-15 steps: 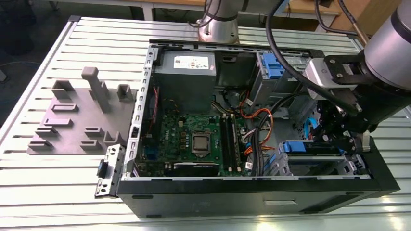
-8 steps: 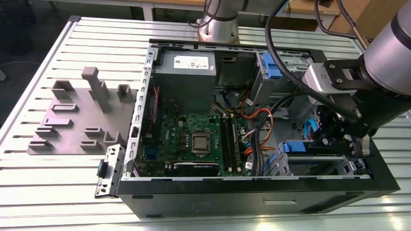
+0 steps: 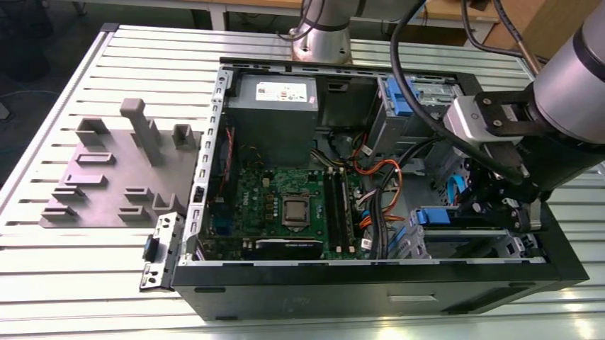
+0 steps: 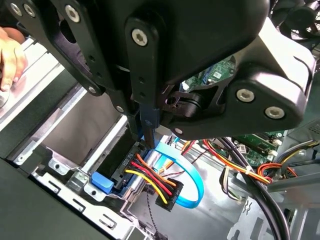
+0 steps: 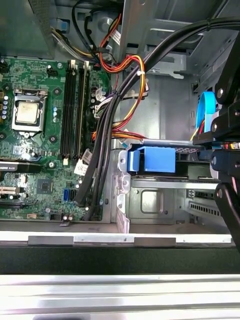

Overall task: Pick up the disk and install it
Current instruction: 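Insert the second disk wire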

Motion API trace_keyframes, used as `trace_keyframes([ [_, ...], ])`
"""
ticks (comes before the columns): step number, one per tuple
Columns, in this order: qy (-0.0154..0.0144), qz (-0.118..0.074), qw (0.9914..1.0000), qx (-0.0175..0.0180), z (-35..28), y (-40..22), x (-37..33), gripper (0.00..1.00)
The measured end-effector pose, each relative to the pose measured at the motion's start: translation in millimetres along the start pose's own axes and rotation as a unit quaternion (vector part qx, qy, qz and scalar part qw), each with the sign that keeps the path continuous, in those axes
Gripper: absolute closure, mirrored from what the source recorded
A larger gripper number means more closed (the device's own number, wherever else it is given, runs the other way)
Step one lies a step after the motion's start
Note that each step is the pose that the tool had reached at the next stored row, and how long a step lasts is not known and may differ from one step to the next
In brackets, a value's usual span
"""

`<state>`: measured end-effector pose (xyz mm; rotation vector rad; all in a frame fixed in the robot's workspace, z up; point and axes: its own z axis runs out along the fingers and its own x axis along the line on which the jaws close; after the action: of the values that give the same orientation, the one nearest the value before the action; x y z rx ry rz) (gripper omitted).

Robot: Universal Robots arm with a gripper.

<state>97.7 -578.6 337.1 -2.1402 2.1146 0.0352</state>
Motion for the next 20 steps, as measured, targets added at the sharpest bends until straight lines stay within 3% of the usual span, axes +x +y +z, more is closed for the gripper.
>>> trace_keyframes([
  [20,-0.0003,0.000,1.00000,0.0000,2.1,0.1,1.6,0.84],
])
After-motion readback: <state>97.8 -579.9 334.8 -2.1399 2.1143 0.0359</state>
